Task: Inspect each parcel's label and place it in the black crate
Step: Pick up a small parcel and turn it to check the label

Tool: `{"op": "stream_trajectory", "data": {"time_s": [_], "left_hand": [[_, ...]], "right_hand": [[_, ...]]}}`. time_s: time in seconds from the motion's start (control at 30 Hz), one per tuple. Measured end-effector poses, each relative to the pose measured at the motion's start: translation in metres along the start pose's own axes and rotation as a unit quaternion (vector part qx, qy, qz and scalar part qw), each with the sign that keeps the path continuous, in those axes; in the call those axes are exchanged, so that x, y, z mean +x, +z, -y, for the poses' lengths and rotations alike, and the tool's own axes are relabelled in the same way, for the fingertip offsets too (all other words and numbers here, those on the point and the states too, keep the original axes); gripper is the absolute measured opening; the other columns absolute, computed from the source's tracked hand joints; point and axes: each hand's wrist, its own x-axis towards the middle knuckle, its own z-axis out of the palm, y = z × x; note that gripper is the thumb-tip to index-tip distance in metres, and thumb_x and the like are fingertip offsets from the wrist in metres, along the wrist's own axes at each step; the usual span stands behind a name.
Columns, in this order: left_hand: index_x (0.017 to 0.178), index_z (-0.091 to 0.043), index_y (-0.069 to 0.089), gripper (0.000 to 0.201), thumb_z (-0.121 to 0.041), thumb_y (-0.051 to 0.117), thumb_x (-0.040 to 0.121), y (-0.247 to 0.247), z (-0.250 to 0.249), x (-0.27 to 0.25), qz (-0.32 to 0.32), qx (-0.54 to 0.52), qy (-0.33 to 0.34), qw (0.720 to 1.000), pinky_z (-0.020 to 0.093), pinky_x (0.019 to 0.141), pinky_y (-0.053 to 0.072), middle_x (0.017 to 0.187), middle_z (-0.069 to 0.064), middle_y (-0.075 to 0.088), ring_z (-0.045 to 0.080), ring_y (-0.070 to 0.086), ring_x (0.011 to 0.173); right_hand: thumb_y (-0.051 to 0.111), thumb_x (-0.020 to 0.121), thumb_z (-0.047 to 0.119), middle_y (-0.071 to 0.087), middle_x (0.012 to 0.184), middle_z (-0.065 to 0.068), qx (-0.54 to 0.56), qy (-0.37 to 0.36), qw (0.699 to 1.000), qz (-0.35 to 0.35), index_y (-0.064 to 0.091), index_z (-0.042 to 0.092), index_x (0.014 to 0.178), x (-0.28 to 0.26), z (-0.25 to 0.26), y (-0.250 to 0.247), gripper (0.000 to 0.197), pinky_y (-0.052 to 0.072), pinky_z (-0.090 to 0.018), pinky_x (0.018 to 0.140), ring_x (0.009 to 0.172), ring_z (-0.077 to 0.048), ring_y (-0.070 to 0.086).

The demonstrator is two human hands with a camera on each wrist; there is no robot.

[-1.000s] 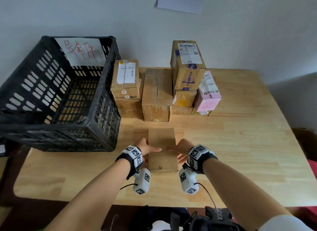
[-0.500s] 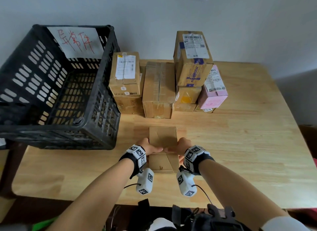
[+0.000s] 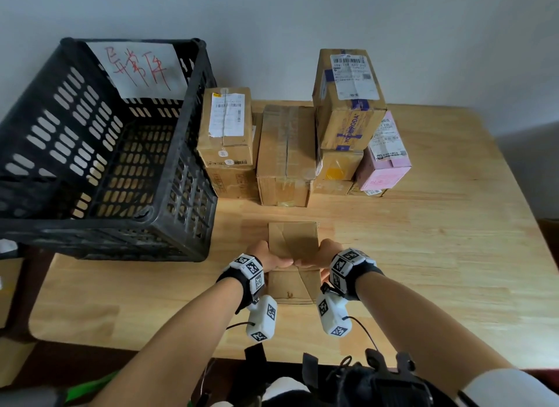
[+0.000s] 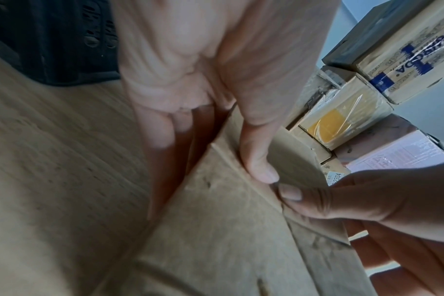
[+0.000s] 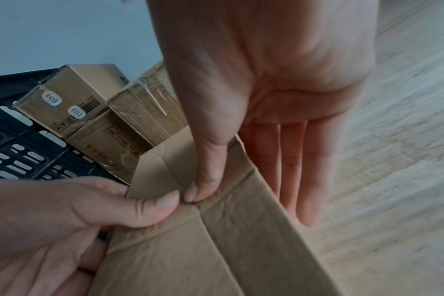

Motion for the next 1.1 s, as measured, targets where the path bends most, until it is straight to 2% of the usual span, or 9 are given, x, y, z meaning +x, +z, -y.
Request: {"op": "stream_trajectory", "data": {"time_s": [0.17,0.27,0.4,0.53,0.67,0.77,0.9,1.0,1.1], "left_hand": [[0.124,-0.013,0.052,0.086,-0.058,0.080,0.055,0.000,0.002,-0.002,0.040,-0.048,0.023,0.998,0.038,0.086,0.052,0.124,0.000,0.060,0.024,0.058,0.111],[0.146,-0.016,0.027,0.095,-0.048,0.077,0.071,-0.010,-0.008,-0.023,0.082,-0.153,0.009,0.985,0.051,0.102,0.040,0.148,0.009,0.038,0.033,0.040,0.131],[0.151,-0.027,0.015,0.095,-0.070,0.053,0.075,-0.037,-0.023,-0.046,0.084,-0.322,0.024,0.943,0.065,0.110,0.015,0.159,0.009,0.012,0.034,0.012,0.145],[0.150,-0.031,0.020,0.106,-0.075,0.058,0.061,-0.053,-0.027,-0.055,0.050,-0.402,0.039,0.914,0.068,0.105,0.019,0.158,0.009,0.014,0.036,0.013,0.144],[0.131,-0.024,0.049,0.081,-0.066,0.070,0.064,-0.056,-0.029,-0.058,0.002,-0.427,0.078,0.901,0.068,0.101,0.030,0.138,0.006,0.048,0.034,0.039,0.131],[0.119,-0.015,0.050,0.070,-0.047,0.081,0.065,-0.051,-0.028,-0.054,-0.022,-0.403,0.088,0.911,0.060,0.096,0.043,0.125,0.009,0.056,0.028,0.053,0.113],[0.125,-0.015,0.047,0.068,-0.037,0.081,0.070,-0.046,-0.027,-0.049,-0.036,-0.357,0.088,0.929,0.048,0.094,0.048,0.121,0.006,0.057,0.027,0.055,0.110],[0.130,-0.010,0.047,0.073,-0.038,0.080,0.071,-0.049,-0.032,-0.045,-0.036,-0.336,0.089,0.937,0.045,0.092,0.050,0.124,0.008,0.058,0.028,0.055,0.111],[0.118,-0.010,0.053,0.052,-0.033,0.076,0.077,-0.052,-0.040,-0.041,-0.039,-0.321,0.088,0.942,0.043,0.087,0.051,0.118,0.008,0.060,0.028,0.055,0.110]], "right_hand": [[0.072,0.081,0.036,0.057,0.126,-0.014,0.015,-0.037,0.999,-0.029,0.042,0.005,0.132,-0.025,0.002,0.000,0.067,0.053,-0.040,0.092,0.113,-0.029,0.059],[0.071,0.084,0.025,0.052,0.133,-0.013,0.107,-0.067,0.992,-0.002,0.037,0.007,0.139,-0.032,-0.002,-0.007,0.068,0.054,-0.040,0.088,0.118,-0.029,0.055],[0.068,0.082,0.045,0.060,0.123,-0.012,0.308,-0.093,0.947,-0.002,0.054,0.004,0.123,-0.036,-0.001,-0.028,0.060,0.055,-0.045,0.088,0.110,-0.029,0.059],[0.051,0.085,0.062,0.063,0.112,-0.014,0.361,-0.120,0.925,-0.019,0.057,0.005,0.115,-0.043,0.007,-0.048,0.065,0.055,-0.043,0.089,0.102,-0.030,0.063],[0.056,0.083,0.061,0.065,0.109,-0.014,0.363,-0.140,0.919,-0.059,0.060,0.007,0.107,-0.042,0.013,-0.056,0.059,0.058,-0.039,0.078,0.098,-0.026,0.065],[0.066,0.079,0.054,0.064,0.106,-0.010,0.324,-0.136,0.933,-0.079,0.054,0.010,0.105,-0.040,0.015,-0.055,0.052,0.058,-0.040,0.082,0.095,-0.023,0.064],[0.076,0.063,0.061,0.059,0.102,-0.001,0.252,-0.104,0.956,-0.111,0.050,0.017,0.112,-0.032,0.012,-0.051,0.071,0.054,-0.043,0.089,0.096,-0.020,0.060],[0.075,0.065,0.062,0.060,0.107,-0.004,0.238,-0.102,0.958,-0.124,0.050,0.016,0.118,-0.027,0.015,-0.050,0.074,0.053,-0.043,0.090,0.097,-0.021,0.061],[0.070,0.071,0.061,0.060,0.115,-0.009,0.201,-0.105,0.965,-0.135,0.047,0.011,0.125,-0.025,0.022,-0.051,0.077,0.053,-0.045,0.090,0.103,-0.027,0.061]]}}
